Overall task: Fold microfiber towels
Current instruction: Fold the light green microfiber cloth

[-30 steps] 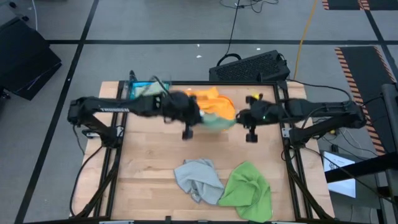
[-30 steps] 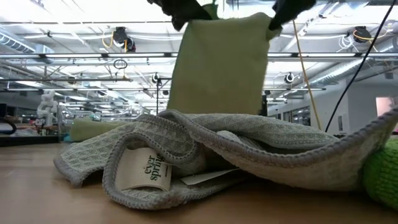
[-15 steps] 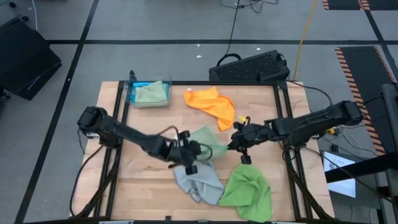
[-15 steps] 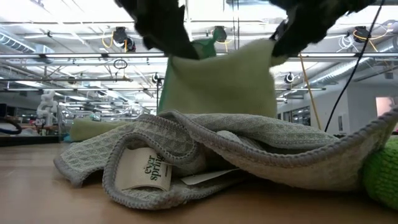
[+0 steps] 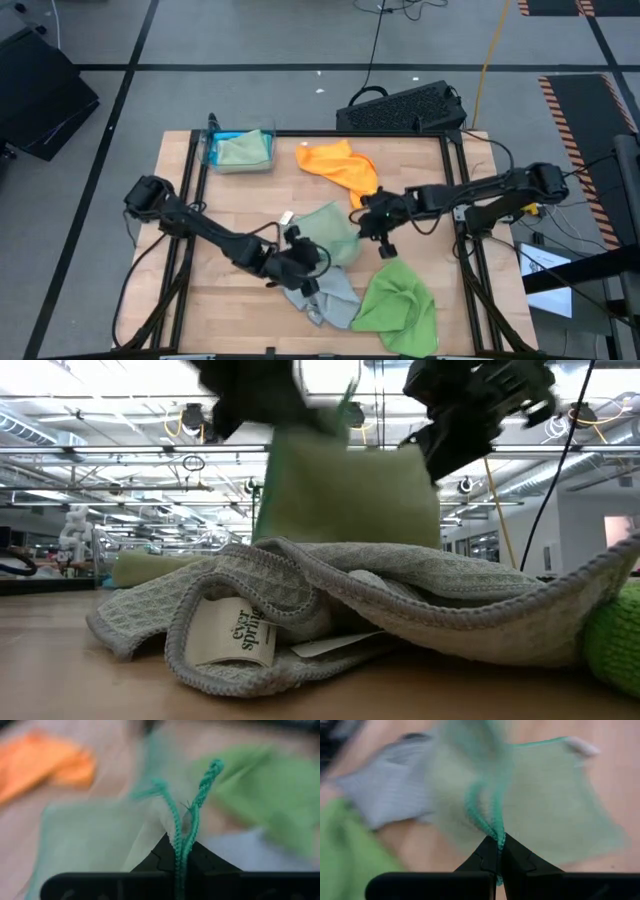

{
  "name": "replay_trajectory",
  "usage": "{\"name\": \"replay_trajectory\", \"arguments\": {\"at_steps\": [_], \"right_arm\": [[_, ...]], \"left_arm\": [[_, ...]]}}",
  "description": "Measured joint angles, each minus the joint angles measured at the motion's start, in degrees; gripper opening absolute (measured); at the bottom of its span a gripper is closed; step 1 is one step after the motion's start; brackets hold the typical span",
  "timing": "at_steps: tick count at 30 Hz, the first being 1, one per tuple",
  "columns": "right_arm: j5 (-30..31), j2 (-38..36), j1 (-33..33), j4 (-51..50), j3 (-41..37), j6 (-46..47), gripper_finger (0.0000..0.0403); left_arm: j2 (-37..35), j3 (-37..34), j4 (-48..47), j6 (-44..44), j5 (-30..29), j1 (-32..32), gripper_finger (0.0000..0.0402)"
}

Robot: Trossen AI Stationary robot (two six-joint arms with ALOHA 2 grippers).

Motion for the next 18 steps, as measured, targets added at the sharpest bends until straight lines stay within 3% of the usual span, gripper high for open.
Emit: {"name": "replay_trajectory", "arguments": {"at_steps": [3,6,13,18], "right_arm": [[2.3,-0.9,-2.6,0.7,0.0,-3.1,0.0002],[2.3,-0.7,-4.4,0.8,0.1,-4.4,0.0002],[-3.7,0.6,-4.5,0.9,0.0,-4.9,0.0002],[-3.6,2.4,-3.7,2.4,0.0,-4.3,0.0002]], "left_arm": [[-0.6,0.0,8.9,4.9,-1.0,-1.0,0.0011],[-0.6,0.1,11.0,2.9,-5.2,-2.2,0.0005],[-0.6,0.1,0.4,-14.4,-13.9,-5.0,0.0014],[-0.4,0.1,-4.8,-19.3,-16.7,-6.0,0.0007]]}}
